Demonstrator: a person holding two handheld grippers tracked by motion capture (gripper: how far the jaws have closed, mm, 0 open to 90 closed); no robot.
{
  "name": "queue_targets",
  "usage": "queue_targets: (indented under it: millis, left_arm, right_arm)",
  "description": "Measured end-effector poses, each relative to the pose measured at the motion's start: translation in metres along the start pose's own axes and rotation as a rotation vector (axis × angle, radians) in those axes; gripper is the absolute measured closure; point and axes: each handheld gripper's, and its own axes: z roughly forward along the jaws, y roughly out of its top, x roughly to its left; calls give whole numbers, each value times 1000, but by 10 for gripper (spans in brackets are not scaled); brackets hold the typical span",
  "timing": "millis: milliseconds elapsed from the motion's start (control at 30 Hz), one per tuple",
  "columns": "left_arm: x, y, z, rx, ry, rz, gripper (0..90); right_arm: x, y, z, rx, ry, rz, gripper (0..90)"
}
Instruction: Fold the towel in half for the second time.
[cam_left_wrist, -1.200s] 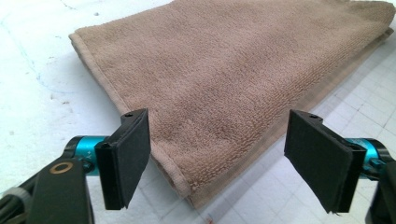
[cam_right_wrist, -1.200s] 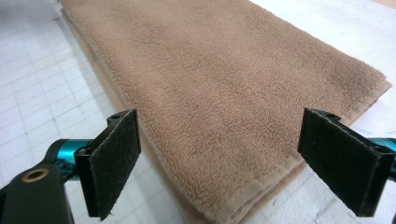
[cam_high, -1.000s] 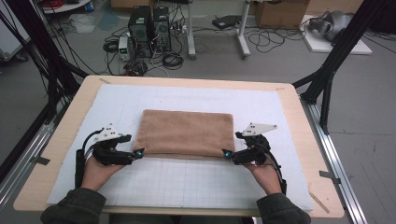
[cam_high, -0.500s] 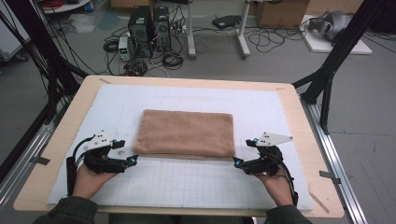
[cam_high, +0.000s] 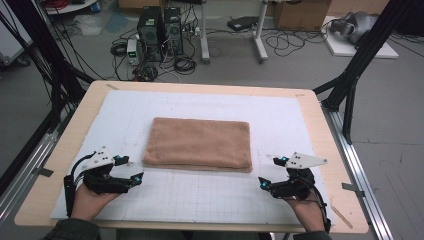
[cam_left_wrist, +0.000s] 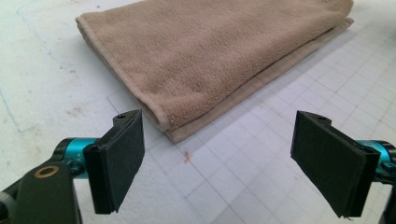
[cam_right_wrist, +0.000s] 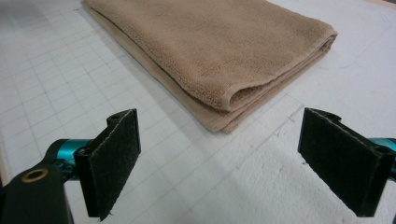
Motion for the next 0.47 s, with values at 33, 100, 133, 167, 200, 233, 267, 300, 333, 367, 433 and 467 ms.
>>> queue_targets:
  millis: [33, 100, 133, 167, 200, 233, 267, 300, 333, 367, 433, 467]
  left_arm:
    - [-1, -1, -2, 0, 1, 0, 180]
    - [-2, -4, -5, -4, 5, -1, 180]
    - [-2, -6, -7, -8, 4, -6, 180]
    - [-2, -7, -9, -10, 3, -8, 180]
    - [-3, -9, -11, -12, 1, -8, 180]
    - [-3, -10, -13, -16, 7, -7, 180]
    - [-4, -12, -15, -14, 8, -7, 180]
    - [-4, -13, -16, -15, 10, -7, 179]
    - [-4, -14, -17, -18, 12, -7, 180]
    - [-4, -14, -18, -19, 15, -7, 180]
    - [-3, -16, -18, -22, 16, -3, 179]
    - [-1, -16, -18, -16, 18, 0, 180]
  right_arm:
    - [1, -1, -1, 0, -2, 0, 123]
    - [2, -3, -4, -5, 3, 2, 123]
    - [3, -4, -5, -6, 5, 4, 123]
    - [4, -5, -6, -7, 4, 2, 123]
    - [5, -5, -8, -5, 2, 5, 123]
    - [6, -6, -8, -8, 2, 4, 123]
    - [7, -6, -9, -9, 1, -5, 123]
    - [8, -6, -10, -8, -1, -10, 123]
    - [9, -6, -10, -9, 0, -6, 123]
    - [9, -6, -11, -10, 0, -6, 123]
    - [9, -5, -10, -13, 8, -5, 123]
    - [9, -5, -9, -14, 9, -3, 123]
